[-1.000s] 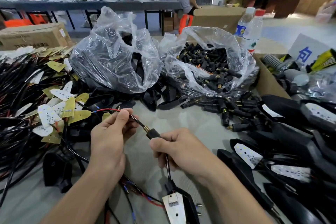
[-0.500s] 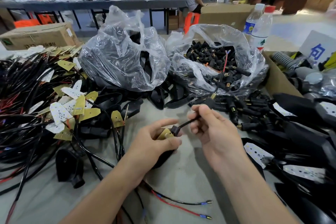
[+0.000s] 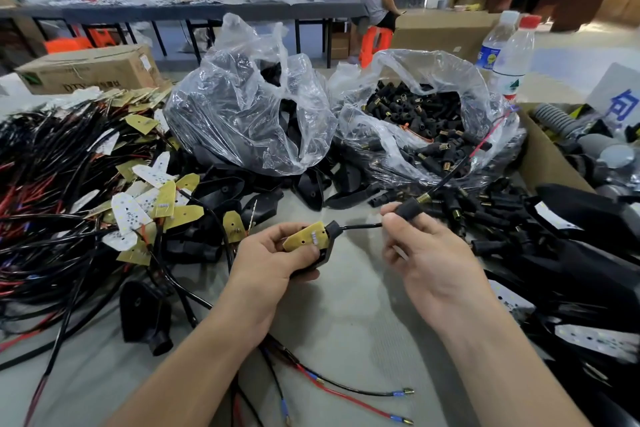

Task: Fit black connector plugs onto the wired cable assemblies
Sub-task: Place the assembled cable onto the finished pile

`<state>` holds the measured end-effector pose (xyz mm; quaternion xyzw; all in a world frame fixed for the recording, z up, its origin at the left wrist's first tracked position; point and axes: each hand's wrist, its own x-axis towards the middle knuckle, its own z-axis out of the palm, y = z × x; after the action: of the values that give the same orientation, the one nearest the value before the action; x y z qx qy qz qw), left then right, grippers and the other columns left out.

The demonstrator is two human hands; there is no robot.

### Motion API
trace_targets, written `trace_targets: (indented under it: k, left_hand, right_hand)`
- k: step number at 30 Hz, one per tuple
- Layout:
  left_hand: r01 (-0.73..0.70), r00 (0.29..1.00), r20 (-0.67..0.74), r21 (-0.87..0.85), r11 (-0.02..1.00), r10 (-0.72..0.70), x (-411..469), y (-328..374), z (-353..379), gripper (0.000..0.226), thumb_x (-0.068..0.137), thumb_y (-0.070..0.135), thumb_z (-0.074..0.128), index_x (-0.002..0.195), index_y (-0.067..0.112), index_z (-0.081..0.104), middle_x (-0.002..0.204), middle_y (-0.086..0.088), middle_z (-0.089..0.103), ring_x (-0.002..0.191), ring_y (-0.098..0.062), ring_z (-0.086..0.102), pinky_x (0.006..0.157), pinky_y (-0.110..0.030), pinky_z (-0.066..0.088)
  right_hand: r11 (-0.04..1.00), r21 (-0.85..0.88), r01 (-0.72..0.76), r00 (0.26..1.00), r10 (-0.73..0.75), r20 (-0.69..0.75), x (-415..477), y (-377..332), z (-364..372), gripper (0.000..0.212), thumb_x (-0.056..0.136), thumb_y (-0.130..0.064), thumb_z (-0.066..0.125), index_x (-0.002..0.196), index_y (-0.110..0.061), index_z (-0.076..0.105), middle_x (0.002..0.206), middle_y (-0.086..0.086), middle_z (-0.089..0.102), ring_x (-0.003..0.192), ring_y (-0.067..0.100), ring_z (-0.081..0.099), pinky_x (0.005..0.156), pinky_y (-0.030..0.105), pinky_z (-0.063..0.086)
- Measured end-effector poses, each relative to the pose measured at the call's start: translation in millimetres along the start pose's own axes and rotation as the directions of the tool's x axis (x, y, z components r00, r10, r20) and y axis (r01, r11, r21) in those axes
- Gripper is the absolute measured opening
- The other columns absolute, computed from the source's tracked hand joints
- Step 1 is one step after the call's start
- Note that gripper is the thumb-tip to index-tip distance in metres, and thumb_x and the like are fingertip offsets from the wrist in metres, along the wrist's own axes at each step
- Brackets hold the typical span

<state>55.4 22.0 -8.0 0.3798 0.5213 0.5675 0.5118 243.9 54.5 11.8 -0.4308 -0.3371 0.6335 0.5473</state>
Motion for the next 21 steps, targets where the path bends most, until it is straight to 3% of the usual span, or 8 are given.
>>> trace_targets:
  k: [5,9,11,13,19,21]
  left_hand:
    - [0.006,1.0,0.021,0.038,0.999,-0.007,-1.2,2.2,0.8,0.05,0.086,-0.016,0.062,0.09,0.029,0.082,0.085,0.001,0.077,0.074,-0.009,0.071,0.063,-0.021,0.056]
    - [0.06,0.996,0.077,-0.067,0.996,-0.054,-2.6,7.0,1.7,0.036,0.073,0.009,0.068,0.104,0.022,0.081,0.094,-0.002,0.077,0.081,-0.013,0.072,0.069,-0.025,0.058]
    - [0.048,0.997,0.059,-0.096,0.994,-0.042,-1.8,7.8,2.9,0.021,0.087,0.015,0.067,0.101,0.02,0.082,0.095,-0.003,0.077,0.082,-0.014,0.073,0.068,-0.027,0.059]
    - [0.033,0.999,0.022,-0.114,0.993,-0.03,-1.4,7.0,3.7,0.026,0.099,0.015,0.058,0.094,0.02,0.082,0.093,-0.005,0.078,0.081,-0.015,0.073,0.065,-0.029,0.059]
    - [0.011,0.999,-0.044,-0.196,0.981,-0.02,-2.3,9.8,4.8,0.041,0.106,0.034,0.048,0.085,0.014,0.077,0.097,-0.011,0.078,0.084,-0.023,0.077,0.063,-0.035,0.061]
    - [0.016,0.998,-0.06,-0.205,0.979,-0.029,-0.9,8.8,4.2,0.038,0.106,0.028,0.051,0.082,0.013,0.077,0.091,-0.01,0.078,0.079,-0.023,0.077,0.061,-0.035,0.061]
  right_hand:
    - [0.997,0.034,-0.065,0.998,0.065,-0.018,0.5,1.8,-0.6,0.016,0.089,0.008,0.064,0.094,-0.006,0.069,0.067,0.007,0.06,0.057,0.016,0.052,0.049,0.022,0.043]
    - [0.995,0.08,-0.064,0.995,0.07,-0.07,0.8,3.3,2.2,0.025,0.087,0.015,0.064,0.09,-0.01,0.06,0.074,0.014,0.061,0.058,0.021,0.06,0.047,0.022,0.05]
    - [0.989,0.13,-0.064,0.994,0.075,-0.081,1.6,1.0,1.7,0.025,0.087,0.016,0.063,0.089,-0.008,0.059,0.076,0.013,0.06,0.057,0.022,0.063,0.05,0.022,0.056]
    - [0.982,0.177,-0.072,0.993,0.087,-0.078,1.4,-1.1,1.0,0.024,0.088,0.016,0.063,0.09,-0.007,0.06,0.074,0.011,0.062,0.056,0.022,0.065,0.054,0.023,0.059]
    - [0.972,0.225,-0.068,0.992,0.09,-0.089,-0.5,-2.5,0.5,0.02,0.089,0.016,0.061,0.089,-0.005,0.06,0.061,0.009,0.066,0.052,0.021,0.067,0.053,0.024,0.058]
    - [0.971,0.23,-0.068,0.993,0.09,-0.083,-0.8,-2.1,1.4,0.021,0.089,0.016,0.061,0.088,-0.004,0.06,0.063,0.01,0.066,0.053,0.022,0.067,0.053,0.024,0.058]
